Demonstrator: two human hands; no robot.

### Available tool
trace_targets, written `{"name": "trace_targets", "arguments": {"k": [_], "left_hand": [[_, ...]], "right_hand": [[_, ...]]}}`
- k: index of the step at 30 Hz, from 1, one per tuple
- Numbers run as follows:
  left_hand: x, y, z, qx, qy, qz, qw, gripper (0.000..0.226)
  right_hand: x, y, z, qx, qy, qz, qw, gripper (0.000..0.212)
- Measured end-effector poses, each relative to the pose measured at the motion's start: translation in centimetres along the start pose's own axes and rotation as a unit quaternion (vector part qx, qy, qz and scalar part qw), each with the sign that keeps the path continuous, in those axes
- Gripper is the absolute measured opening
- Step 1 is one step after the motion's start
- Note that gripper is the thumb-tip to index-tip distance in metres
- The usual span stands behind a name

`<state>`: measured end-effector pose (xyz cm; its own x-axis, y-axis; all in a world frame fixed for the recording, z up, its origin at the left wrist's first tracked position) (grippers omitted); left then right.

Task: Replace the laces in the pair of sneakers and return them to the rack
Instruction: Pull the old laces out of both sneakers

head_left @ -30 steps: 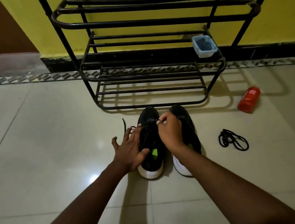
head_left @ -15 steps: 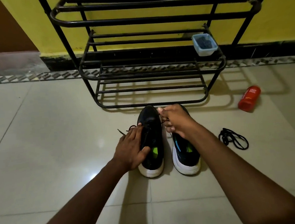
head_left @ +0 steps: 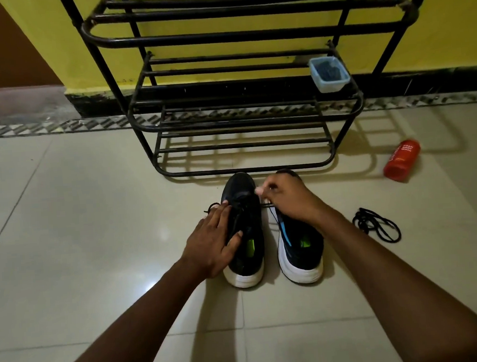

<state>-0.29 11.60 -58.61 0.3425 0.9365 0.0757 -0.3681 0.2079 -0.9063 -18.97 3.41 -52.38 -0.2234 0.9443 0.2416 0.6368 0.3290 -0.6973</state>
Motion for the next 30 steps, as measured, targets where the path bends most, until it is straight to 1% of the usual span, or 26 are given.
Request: {"name": "trace_targets", "arguments": {"k": [2, 4, 5, 6, 7, 9, 10, 11, 12, 13, 14, 15, 17, 18, 20, 22, 23, 24, 26, 28, 30], "left_hand": [[0.0, 0.1, -0.1, -0.008, 0.0, 0.002, 1.0, 0.082], [0.0, 0.2, -0.2, -0.016, 0.0, 0.001, 1.0, 0.081], [0.0, 0.3, -0.3, -0.021, 0.0, 0.0, 1.0, 0.081], [0.0, 0.3, -0.3, -0.027, 0.0, 0.001, 1.0, 0.081], [0.0, 0.3, -0.3, -0.032, 0.001, 0.001, 0.999, 0.081], [-0.1, 0.3, -0.3, -0.039, 0.0, -0.003, 0.999, 0.082], [-0.1, 0.3, -0.3, -0.041, -0.001, -0.005, 0.999, 0.082], [-0.1, 0.3, -0.3, -0.041, -0.001, -0.005, 0.999, 0.083], [-0.1, 0.2, -0.2, -0.04, -0.001, -0.005, 0.999, 0.083], [-0.1, 0.2, -0.2, -0.04, -0.001, -0.006, 0.999, 0.084], [-0.1, 0.3, -0.2, -0.04, -0.002, -0.008, 0.999, 0.084], [-0.1, 0.3, -0.2, -0.041, -0.002, -0.008, 0.999, 0.084], [-0.1, 0.4, -0.3, -0.039, -0.001, -0.01, 0.999, 0.085], [-0.1, 0.5, -0.4, -0.037, -0.001, -0.01, 0.999, 0.085], [-0.2, 0.4, -0.5, -0.03, -0.001, -0.015, 0.999, 0.087], [-0.4, 0.1, -0.4, -0.015, -0.002, -0.025, 1.0, 0.089], [-0.6, -0.3, -0.3, -0.003, -0.005, -0.021, 1.0, 0.088], [-0.8, -0.9, -0.1, 0.008, -0.008, -0.006, 1.0, 0.083], [-1.3, -2.2, 0.4, 0.03, -0.009, 0.052, 0.998, 0.062], [-2.0, -3.3, 0.9, 0.084, -0.008, 0.094, 0.992, 0.044], [-3.0, -3.9, 1.5, 0.129, 0.016, 0.096, 0.987, 0.031]], "right_hand": [[0.6, 0.5, -0.6, 0.069, -0.024, -0.082, 0.994, 0.032], [1.1, 0.7, -1.0, 0.12, -0.037, -0.139, 0.982, 0.025], [1.2, 0.6, -1.2, 0.129, -0.045, -0.151, 0.979, 0.019], [1.1, 0.3, -1.3, 0.127, -0.057, -0.139, 0.98, 0.014], [1.2, -0.1, -1.8, 0.109, -0.076, -0.098, 0.986, 0.011], [1.0, -1.4, -2.2, 0.027, -0.11, 0.05, 0.992, 0.013], [1.0, -1.9, -2.1, -0.048, -0.098, 0.109, 0.988, 0.018], [0.9, -2.2, -1.7, -0.153, -0.064, 0.134, 0.977, 0.023], [0.8, -2.2, -1.3, -0.27, -0.021, 0.132, 0.954, 0.028], [0.7, -1.8, -0.9, -0.352, 0.021, 0.116, 0.929, 0.031], [0.7, -1.7, -0.6, -0.384, 0.044, 0.104, 0.916, 0.032], [0.7, -1.7, -0.5, -0.366, 0.046, 0.099, 0.924, 0.031], [0.6, -1.9, -0.1, -0.23, 0.01, 0.113, 0.967, 0.022], [0.6, -1.8, 0.1, -0.161, -0.002, 0.113, 0.98, 0.015], [0.8, -1.3, 0.1, -0.077, -0.017, 0.085, 0.993, 0.008], [1.4, -0.4, -0.1, -0.046, -0.007, 0.056, 0.997, 0.008], [1.7, 0.2, -0.2, -0.038, 0.003, 0.046, 0.998, 0.01], [2.1, 0.8, -0.4, -0.023, 0.015, 0.043, 0.999, 0.016], [2.9, 2.0, -0.7, 0.011, 0.038, 0.052, 0.998, 0.034], [4.0, 3.1, -1.3, 0.026, 0.06, 0.072, 0.995, 0.047], [5.5, 3.8, -1.8, 0.011, 0.07, 0.112, 0.991, 0.048]]}}
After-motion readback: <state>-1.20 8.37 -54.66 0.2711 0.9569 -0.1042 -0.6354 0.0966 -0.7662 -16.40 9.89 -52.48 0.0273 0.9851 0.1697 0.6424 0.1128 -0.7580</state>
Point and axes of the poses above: each hand's wrist, its own x-axis away from the middle knuckle, its own y-axis out of the palm, z = x × y, the point moved 5 cm from there along -x, towards the middle knuckle, and after that the axes turned 5 degrees about y, right-handed, at the moved point
